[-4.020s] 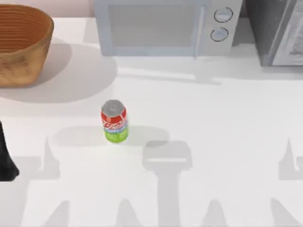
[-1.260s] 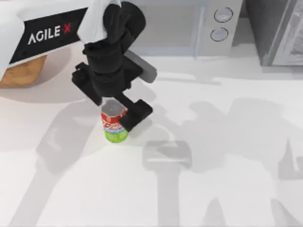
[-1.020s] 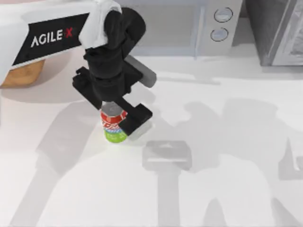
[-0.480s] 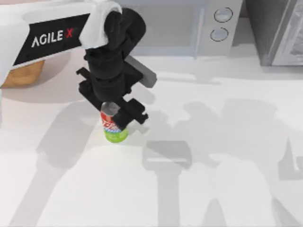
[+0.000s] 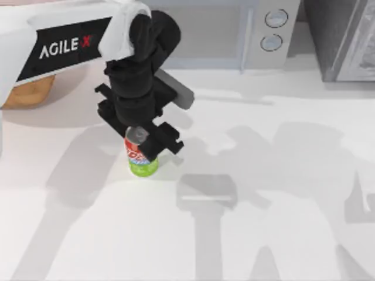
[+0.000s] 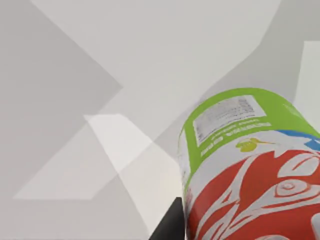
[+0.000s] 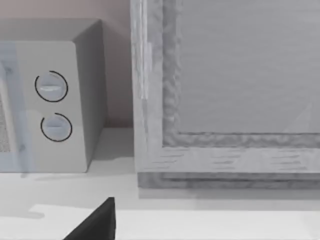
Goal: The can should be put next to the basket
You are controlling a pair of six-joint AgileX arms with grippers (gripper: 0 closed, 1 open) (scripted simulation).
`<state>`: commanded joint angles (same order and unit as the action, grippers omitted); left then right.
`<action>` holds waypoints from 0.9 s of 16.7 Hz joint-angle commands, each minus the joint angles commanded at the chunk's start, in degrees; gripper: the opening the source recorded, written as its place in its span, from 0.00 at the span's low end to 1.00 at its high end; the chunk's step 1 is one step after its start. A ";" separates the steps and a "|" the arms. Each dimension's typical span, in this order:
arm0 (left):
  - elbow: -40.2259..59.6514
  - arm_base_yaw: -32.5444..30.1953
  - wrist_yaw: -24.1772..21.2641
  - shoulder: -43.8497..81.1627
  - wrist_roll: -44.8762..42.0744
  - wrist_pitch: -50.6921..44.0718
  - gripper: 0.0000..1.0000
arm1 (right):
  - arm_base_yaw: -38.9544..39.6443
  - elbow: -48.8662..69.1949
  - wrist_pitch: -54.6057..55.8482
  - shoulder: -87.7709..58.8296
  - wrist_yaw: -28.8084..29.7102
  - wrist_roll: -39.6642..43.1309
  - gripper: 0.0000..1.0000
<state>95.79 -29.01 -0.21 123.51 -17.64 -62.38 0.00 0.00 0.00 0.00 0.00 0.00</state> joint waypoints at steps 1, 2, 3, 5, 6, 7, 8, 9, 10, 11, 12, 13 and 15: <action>0.00 0.00 0.00 0.00 0.00 0.00 0.00 | 0.00 0.00 0.00 0.00 0.00 0.00 1.00; 0.00 0.00 0.00 0.00 0.00 0.00 0.00 | 0.00 0.00 0.00 0.00 0.00 0.00 1.00; 0.00 0.00 0.00 0.00 0.00 0.00 0.00 | 0.00 0.00 0.00 0.00 0.00 0.00 1.00; 0.00 0.00 0.00 0.00 0.00 0.00 0.00 | 0.00 0.00 0.00 0.00 0.00 0.00 1.00; -0.05 0.03 -0.05 -0.11 -0.04 -0.01 0.00 | 0.00 0.00 0.00 0.00 0.00 0.00 1.00; -0.05 0.12 -0.10 -0.15 -0.10 -0.08 0.00 | 0.00 0.00 0.00 0.00 0.00 0.00 1.00; -0.06 0.77 -0.43 -0.49 -0.49 -0.51 0.00 | 0.00 0.00 0.00 0.00 0.00 0.00 1.00; -0.03 1.99 -1.00 -1.21 -1.16 -1.15 0.00 | 0.00 0.00 0.00 0.00 0.00 0.00 1.00; 0.07 3.75 -1.78 -2.31 -2.00 -1.96 0.00 | 0.00 0.00 0.00 0.00 0.00 0.00 1.00; 0.24 6.14 -2.75 -3.62 -2.99 -3.02 0.00 | 0.00 0.00 0.00 0.00 0.00 0.00 1.00; 0.43 9.05 -3.81 -4.96 -4.09 -4.30 0.00 | 0.00 0.00 0.00 0.00 0.00 0.00 1.00; 0.63 12.47 -4.88 -6.27 -5.23 -5.73 0.00 | 0.00 0.00 0.00 0.00 0.00 0.00 1.00; 1.26 20.07 -6.88 -8.88 -7.43 -8.29 0.00 | 0.00 0.00 0.00 0.00 0.00 0.00 1.00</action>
<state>97.05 -8.94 -7.08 114.63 -25.07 -70.67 0.00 0.00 0.00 0.00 0.00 0.00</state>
